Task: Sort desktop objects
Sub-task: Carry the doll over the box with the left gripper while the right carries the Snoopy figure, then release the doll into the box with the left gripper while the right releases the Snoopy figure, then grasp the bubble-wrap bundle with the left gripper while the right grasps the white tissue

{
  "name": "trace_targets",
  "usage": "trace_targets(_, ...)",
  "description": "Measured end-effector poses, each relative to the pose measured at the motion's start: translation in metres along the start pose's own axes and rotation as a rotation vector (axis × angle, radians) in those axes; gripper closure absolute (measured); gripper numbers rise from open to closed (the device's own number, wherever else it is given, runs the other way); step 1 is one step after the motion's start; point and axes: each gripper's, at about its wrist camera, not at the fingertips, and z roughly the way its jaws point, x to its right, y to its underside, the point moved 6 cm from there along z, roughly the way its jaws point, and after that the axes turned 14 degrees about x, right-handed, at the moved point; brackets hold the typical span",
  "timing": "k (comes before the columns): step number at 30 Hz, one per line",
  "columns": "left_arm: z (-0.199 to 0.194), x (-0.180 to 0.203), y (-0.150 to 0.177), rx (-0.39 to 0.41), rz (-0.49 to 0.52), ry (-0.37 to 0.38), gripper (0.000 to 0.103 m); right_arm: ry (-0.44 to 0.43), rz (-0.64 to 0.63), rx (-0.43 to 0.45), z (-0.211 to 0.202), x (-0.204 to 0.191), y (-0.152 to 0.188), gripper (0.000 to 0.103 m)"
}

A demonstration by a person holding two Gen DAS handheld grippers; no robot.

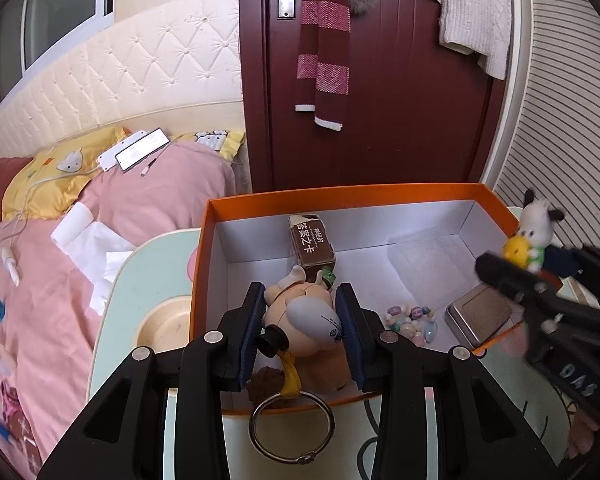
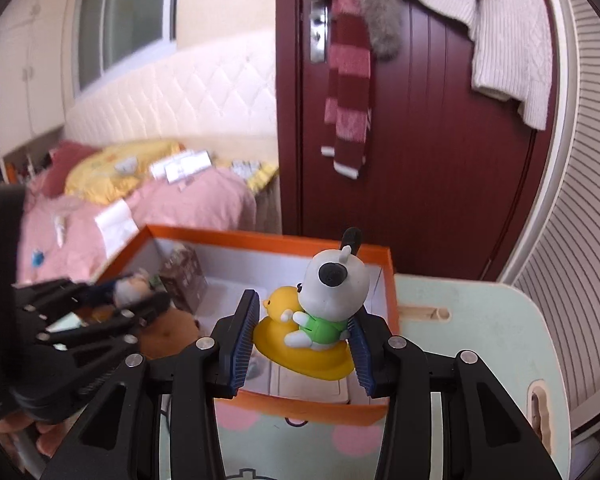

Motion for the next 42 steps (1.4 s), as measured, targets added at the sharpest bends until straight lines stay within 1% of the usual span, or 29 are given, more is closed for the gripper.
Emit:
trace_targets(1,0.000,0.000,0.000,-0.001,0.000,0.000,0.065,0.004,0.010,-0.038,0.007,0.001,0.009,0.062)
trace_targets(3,-0.001,0.000,0.001,0.001,0.014,-0.001,0.065,-0.008,0.079,-0.023,0.008,0.007,0.016,0.061)
trace_targets(9,0.000,0.000,0.000,-0.002,0.012,-0.004,0.065,0.005,0.059,-0.028,0.011,0.009,0.018,0.063)
trace_targets(14,-0.001,0.000,0.001,0.005,0.015,0.001,0.064,0.010,0.052,0.000,0.005,0.010,0.016,0.063)
trace_targets(15,-0.002,0.001,0.000,0.011,0.013,0.007,0.062,0.011,0.051,0.006,0.004,0.010,0.015,0.063)
trace_targets(16,-0.003,0.002,0.001,0.017,0.013,0.015,0.051,0.013,0.049,0.012,0.002,0.010,0.015,0.062)
trace_targets(17,-0.004,0.006,0.001,0.020,0.018,0.024,0.039,0.014,0.048,0.018,0.001,0.010,0.015,0.057)
trace_targets(18,-0.005,0.009,0.001,0.023,0.023,0.033,0.037,0.015,0.046,0.024,0.000,0.010,0.014,0.054)
trace_targets(19,-0.007,0.011,0.001,0.030,0.028,0.027,0.035,0.016,0.045,0.030,-0.002,0.010,0.014,0.051)
trace_targets(20,-0.010,0.011,-0.001,0.041,0.036,-0.001,0.030,0.017,0.043,0.036,-0.003,0.010,0.013,0.049)
trace_targets(22,-0.018,0.007,-0.008,0.086,0.032,-0.033,0.025,0.020,0.040,0.049,-0.006,0.010,0.012,0.044)
trace_targets(23,-0.023,0.004,-0.012,0.114,0.026,-0.044,0.020,0.021,0.039,0.055,-0.007,0.010,0.012,0.036)
trace_targets(24,-0.026,0.001,-0.016,0.131,0.013,-0.047,0.020,0.022,0.038,0.061,-0.008,0.010,0.011,0.024)
trace_targets(26,-0.032,-0.005,-0.023,0.137,-0.036,-0.029,0.019,0.015,0.011,0.095,-0.017,0.007,0.006,0.018)
trace_targets(28,-0.036,-0.009,-0.027,0.135,-0.079,-0.004,0.019,0.008,-0.019,0.132,-0.027,0.003,0.001,0.018)
trace_targets(30,-0.042,-0.012,-0.031,0.141,-0.095,0.001,0.019,0.000,-0.053,0.164,-0.036,-0.001,-0.004,0.018)
trace_targets(33,-0.056,-0.012,-0.032,0.148,-0.083,0.012,0.019,-0.012,-0.116,0.201,-0.053,-0.011,-0.010,0.017)
trace_targets(36,-0.076,-0.010,-0.029,0.146,-0.058,0.029,0.019,-0.052,-0.133,0.218,-0.071,-0.016,-0.010,0.013)
trace_targets(39,-0.099,-0.009,-0.017,0.128,-0.038,0.036,0.019,-0.101,-0.112,0.202,-0.089,-0.015,-0.002,0.012)
trace_targets(42,-0.116,-0.005,0.012,0.114,-0.053,0.052,0.019,-0.142,-0.035,0.135,-0.097,-0.009,0.020,0.012)
